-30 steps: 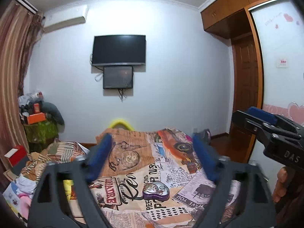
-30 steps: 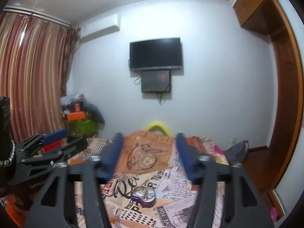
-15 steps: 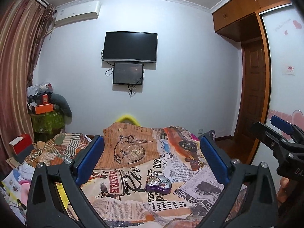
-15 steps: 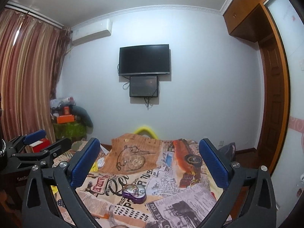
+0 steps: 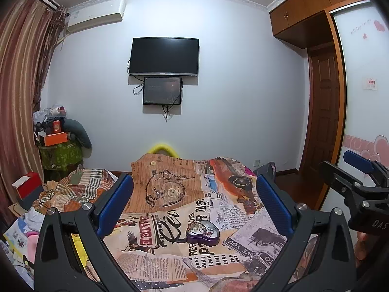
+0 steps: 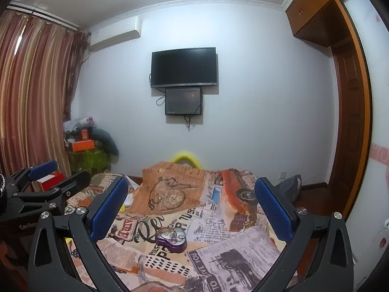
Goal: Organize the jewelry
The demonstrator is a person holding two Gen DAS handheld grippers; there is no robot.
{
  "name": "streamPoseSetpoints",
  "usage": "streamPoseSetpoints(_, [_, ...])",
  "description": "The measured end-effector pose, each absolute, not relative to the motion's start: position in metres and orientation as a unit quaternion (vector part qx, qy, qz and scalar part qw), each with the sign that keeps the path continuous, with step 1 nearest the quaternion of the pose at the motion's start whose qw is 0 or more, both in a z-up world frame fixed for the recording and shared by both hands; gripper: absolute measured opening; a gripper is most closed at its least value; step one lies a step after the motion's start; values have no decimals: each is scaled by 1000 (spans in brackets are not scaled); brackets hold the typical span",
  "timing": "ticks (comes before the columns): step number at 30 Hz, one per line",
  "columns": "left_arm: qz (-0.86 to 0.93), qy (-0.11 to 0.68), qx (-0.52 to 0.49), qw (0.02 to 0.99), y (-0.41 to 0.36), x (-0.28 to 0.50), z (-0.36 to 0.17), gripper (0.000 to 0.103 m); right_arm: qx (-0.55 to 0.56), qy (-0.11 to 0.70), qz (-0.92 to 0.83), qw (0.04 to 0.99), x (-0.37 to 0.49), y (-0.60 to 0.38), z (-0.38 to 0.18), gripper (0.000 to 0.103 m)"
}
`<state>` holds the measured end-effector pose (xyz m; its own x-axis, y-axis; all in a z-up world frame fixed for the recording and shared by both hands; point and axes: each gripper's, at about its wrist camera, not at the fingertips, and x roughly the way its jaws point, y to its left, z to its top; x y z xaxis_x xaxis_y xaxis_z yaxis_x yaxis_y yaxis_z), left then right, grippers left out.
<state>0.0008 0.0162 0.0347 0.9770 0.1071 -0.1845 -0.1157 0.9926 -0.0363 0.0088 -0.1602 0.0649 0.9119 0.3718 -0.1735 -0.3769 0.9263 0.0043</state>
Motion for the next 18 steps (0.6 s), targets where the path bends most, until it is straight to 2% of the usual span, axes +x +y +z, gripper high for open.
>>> streamPoseSetpoints(18, [51, 105, -24, 993, 13, 8, 29, 102, -14, 104, 193, 976, 12, -161, 66, 103])
